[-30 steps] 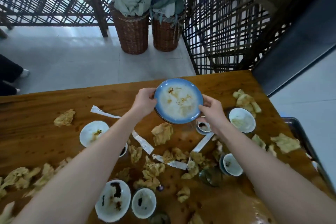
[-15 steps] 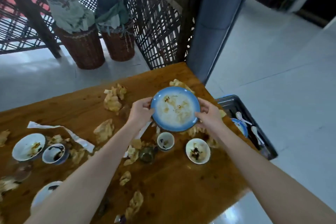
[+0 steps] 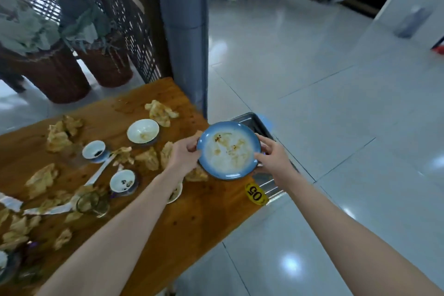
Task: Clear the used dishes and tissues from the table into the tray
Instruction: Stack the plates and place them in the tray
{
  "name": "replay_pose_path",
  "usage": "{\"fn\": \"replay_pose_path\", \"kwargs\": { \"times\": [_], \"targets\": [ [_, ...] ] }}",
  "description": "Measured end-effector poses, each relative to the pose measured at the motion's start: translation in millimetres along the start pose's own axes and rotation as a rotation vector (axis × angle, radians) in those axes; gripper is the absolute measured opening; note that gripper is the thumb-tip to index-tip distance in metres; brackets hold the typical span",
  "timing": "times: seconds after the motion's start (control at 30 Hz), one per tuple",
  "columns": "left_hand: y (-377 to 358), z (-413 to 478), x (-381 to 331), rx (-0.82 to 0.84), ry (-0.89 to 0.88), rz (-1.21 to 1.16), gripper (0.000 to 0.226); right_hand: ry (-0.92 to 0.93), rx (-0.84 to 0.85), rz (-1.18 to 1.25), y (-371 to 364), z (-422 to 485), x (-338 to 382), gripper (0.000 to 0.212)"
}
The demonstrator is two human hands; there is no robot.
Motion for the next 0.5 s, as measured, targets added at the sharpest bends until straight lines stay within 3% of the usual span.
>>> {"fn": "replay_pose_path", "kwargs": {
  "times": [0.5],
  "targets": [
    [-168,43,-14,0.146,0.077,0.025,0.052,-0.108,-0.1,0.039,125,95,-42,0.058]
  ]
}}
Point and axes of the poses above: each hand's wrist, its own z-axis towards the middle knuckle, its own y-axis out of the back of the hand, x = y × z, the point moved 9 cm from there along z, towards the middle knuckle, and after that the axes turned 8 degrees about -x, right-handed, at the moved point
